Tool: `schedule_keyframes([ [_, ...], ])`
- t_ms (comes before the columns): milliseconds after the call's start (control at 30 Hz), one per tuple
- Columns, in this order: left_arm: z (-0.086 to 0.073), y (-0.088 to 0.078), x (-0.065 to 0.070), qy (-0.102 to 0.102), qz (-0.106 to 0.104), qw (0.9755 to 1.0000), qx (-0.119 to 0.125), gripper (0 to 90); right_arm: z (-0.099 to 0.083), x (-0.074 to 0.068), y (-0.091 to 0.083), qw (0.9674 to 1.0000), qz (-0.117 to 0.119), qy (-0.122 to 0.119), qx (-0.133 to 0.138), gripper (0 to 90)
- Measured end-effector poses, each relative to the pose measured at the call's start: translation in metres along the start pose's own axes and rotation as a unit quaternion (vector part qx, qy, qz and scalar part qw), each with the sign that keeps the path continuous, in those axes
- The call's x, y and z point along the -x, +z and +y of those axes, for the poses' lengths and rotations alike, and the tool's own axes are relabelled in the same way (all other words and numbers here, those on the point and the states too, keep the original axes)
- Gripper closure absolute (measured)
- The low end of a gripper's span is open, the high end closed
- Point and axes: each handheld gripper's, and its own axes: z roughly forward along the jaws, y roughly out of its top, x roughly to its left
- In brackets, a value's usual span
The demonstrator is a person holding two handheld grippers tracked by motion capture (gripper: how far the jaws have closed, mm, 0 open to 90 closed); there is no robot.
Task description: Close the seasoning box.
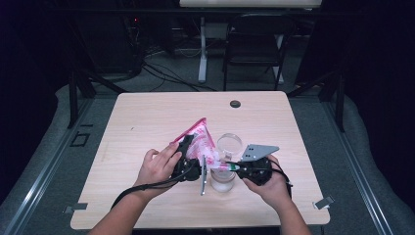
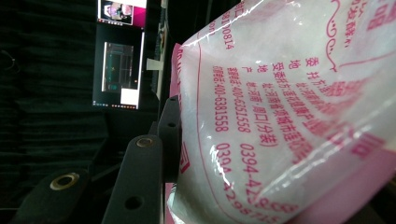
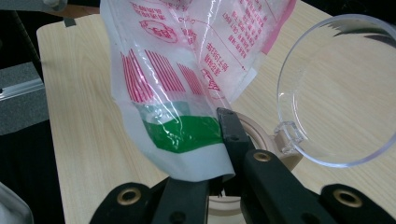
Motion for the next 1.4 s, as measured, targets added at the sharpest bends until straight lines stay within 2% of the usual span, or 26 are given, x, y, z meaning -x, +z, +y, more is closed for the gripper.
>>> schedule_keyframes([
  [233,0.002,0.0014,-0.0006,-0.002,0.004,1.0,0.001,64.7,0.0006,-0.0001,-0.0015,1.0,-0.007,-0.001,-0.001,90.0],
  [1400,0.005,-0.0004,-0.0047,0.003,0.01,0.9999,0.004,64.7,-0.0001,0.0008,-0.0017,1.0,-0.006,0.0,0.001,90.0],
])
